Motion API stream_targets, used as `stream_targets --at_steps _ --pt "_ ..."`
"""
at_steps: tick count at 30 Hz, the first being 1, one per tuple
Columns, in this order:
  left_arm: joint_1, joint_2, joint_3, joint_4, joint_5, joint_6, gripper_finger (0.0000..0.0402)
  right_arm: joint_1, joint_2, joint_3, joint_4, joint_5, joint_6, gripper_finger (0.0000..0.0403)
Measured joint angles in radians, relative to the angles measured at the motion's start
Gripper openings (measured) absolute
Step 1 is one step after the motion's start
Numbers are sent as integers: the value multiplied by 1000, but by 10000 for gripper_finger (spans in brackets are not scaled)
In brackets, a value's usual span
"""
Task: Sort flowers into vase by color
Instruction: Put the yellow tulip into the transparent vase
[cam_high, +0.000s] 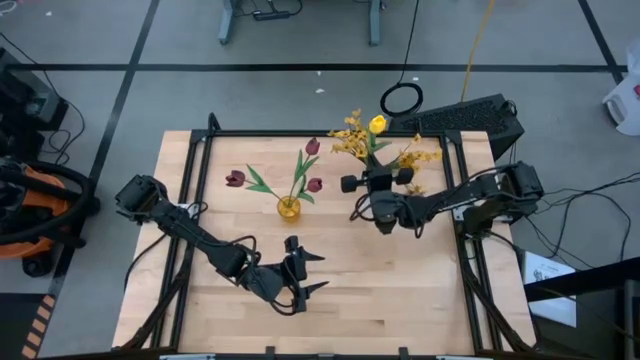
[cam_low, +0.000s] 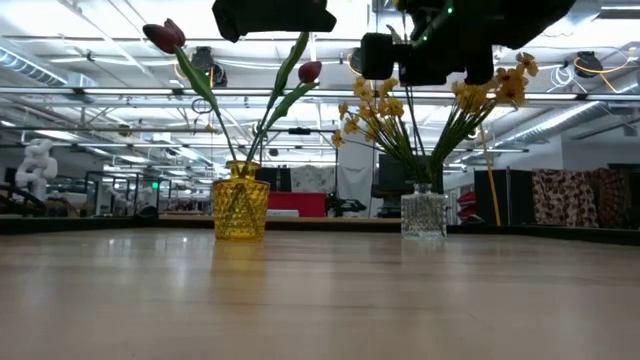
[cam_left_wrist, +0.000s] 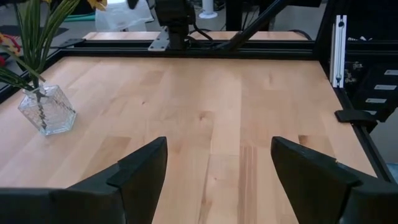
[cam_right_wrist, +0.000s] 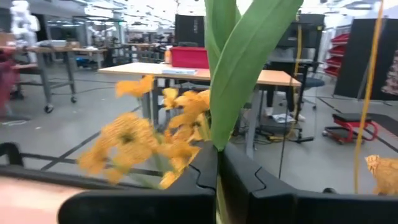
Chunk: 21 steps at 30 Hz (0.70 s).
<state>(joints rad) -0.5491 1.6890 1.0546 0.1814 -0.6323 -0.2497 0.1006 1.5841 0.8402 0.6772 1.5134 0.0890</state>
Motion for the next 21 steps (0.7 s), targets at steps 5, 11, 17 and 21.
stream_targets --at_steps 5,11,17,21 --pt "0 0 0 0 0 0 293 -39 1 0 -38 -30 69 0" --pt "0 0 0 -5 0 0 293 -42 1 0 64 -74 -3 0" --pt "0 0 0 -6 0 -1 293 -53 1 0 86 -75 -61 0" --pt "0 0 0 -7 0 -2 293 -69 1 0 39 -77 -18 0"
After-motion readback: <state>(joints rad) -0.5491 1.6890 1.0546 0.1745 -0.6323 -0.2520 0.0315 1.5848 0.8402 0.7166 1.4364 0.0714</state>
